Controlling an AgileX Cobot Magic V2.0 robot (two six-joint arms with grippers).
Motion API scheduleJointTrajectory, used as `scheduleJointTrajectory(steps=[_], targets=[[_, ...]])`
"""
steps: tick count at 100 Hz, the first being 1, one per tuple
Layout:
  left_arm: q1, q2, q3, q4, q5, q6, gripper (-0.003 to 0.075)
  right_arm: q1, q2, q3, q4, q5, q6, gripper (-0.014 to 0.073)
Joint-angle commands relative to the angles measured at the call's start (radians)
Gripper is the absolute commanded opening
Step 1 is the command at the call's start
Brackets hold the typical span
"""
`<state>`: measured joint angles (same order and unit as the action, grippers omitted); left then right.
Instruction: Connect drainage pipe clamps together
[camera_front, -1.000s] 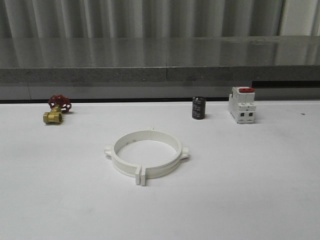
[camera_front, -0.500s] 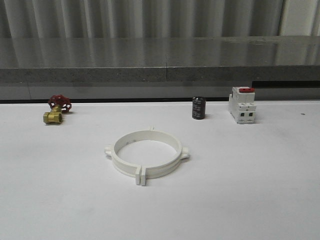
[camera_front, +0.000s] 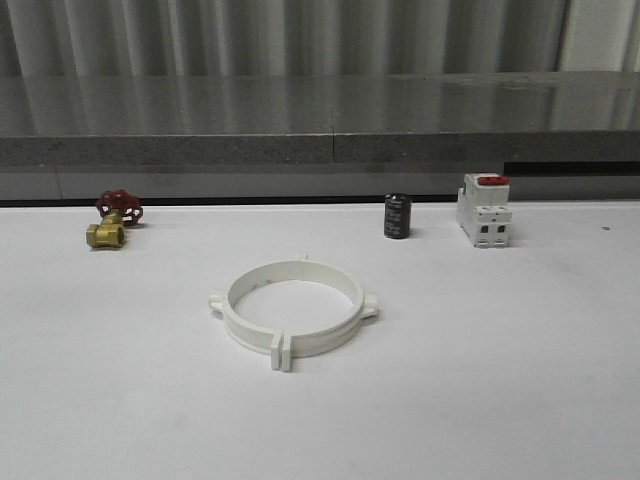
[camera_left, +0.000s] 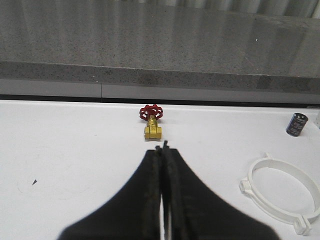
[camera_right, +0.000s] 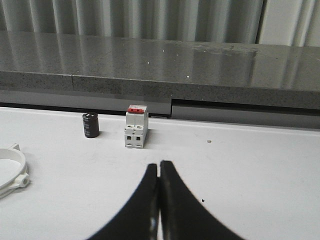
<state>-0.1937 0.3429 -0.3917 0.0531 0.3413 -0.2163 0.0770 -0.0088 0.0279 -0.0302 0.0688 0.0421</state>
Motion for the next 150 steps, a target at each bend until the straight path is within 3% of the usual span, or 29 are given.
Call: scheduleJointTrajectory(steps=[1, 150], targets=[[0.002, 0.008, -0.028, 0.001, -0.075, -0.001, -0.002, -0.002, -0.022, -0.016, -0.019, -0.069, 0.007, -0.0068], [0.034, -0.032, 0.011, 0.042, -0.083, -0.001, -0.002, -0.002, -0.022, -0.016, -0.019, -0.069, 0.007, -0.0068]])
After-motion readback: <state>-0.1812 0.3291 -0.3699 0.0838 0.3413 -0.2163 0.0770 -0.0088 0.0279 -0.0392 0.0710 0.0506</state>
